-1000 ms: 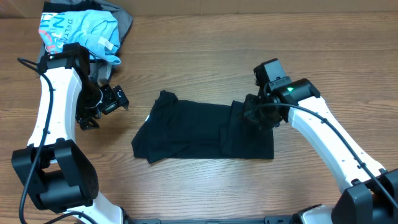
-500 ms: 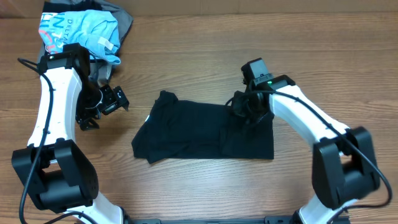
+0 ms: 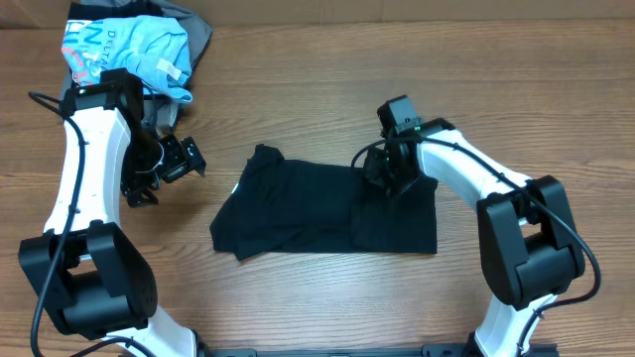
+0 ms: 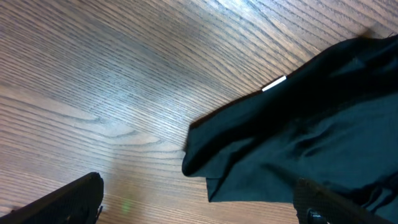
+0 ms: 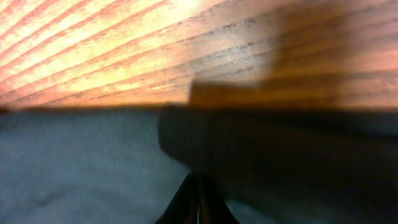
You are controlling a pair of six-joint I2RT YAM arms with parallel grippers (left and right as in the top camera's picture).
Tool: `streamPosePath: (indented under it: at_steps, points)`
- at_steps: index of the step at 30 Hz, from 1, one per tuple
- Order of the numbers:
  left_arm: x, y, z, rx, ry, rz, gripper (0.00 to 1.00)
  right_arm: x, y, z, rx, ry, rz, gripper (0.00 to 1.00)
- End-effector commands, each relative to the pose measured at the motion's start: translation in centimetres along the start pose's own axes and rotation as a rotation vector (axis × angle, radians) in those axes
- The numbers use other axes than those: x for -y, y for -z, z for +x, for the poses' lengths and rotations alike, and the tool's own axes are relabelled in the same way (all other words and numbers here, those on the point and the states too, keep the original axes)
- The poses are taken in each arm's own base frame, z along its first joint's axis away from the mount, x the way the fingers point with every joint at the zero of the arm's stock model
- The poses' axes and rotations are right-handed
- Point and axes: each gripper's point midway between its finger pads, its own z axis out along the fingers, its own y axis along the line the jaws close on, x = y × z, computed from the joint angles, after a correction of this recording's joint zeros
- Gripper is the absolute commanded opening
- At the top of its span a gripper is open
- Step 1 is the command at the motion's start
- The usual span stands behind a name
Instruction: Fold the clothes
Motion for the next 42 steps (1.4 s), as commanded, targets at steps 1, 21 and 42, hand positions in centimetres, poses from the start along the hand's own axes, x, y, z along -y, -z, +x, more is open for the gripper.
streamPosePath:
  at_steps: [1,21,42]
  points:
    - [0.3,-0.3,0.3,-0.012,-0.031,0.002,1.0,-2.8,5.6,-3.0,0.105,0.063,-0.064,0.04]
    - [-0.6,-4.1,1.3,-0.055,-0.027,-0.009,1.0,9.1,13.0,0.0,-0.098,-0.035,0.211,1.0]
    - [-1.0,-5.4,2.0,-0.081,-0.023,-0.014,1.0,9.9,0.2,7.6,-0.258,-0.024,-0.088,0.94]
